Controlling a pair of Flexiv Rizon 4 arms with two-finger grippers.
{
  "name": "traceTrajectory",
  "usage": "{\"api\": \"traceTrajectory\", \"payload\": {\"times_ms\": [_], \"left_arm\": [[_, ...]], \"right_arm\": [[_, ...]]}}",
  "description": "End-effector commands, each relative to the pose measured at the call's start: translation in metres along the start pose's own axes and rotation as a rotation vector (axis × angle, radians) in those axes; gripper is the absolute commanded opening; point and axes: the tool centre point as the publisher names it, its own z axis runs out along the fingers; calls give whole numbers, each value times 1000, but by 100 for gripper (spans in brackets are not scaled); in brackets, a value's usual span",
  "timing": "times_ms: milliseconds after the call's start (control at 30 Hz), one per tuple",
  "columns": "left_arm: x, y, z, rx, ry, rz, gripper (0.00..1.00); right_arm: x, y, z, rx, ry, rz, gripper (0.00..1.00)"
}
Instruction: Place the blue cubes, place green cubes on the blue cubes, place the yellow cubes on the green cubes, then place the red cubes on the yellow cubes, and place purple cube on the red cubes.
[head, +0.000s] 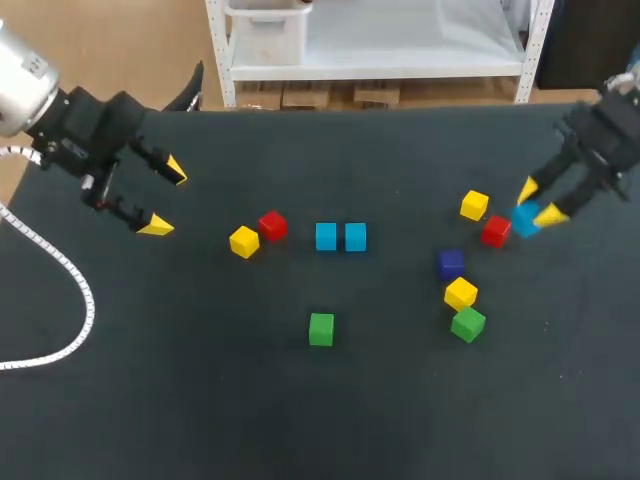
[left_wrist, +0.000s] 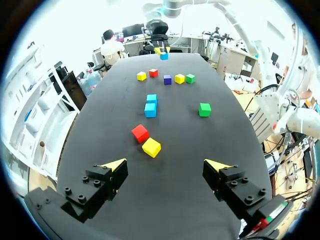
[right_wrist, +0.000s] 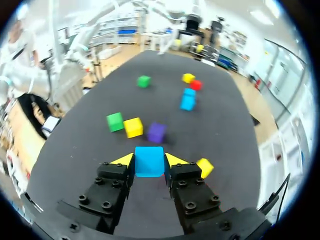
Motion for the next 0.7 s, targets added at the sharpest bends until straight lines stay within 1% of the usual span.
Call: {"api": "traceTrajectory", "payload": {"times_ms": [33,133,233,400,533,700], "left_arm": [[1,0,0,-1,-2,3,100],[1,0,0,-1,-2,3,100],[1,0,0,-1,-2,3,100],[1,0,0,-1,-2,3,100],[1,0,0,-1,-2,3,100],[1,0,0,-1,-2,3,100]], "right_arm": [[-14,-13,10,148,93,124,0],[-19,-27,20,205,79,164,0],[-24,-38,34,225,59,191,0],[-33,-52,55,269,42,201,0],[-39,-60,68,272,19,195,0],[-39,-69,88,261,4,199,0]]}}
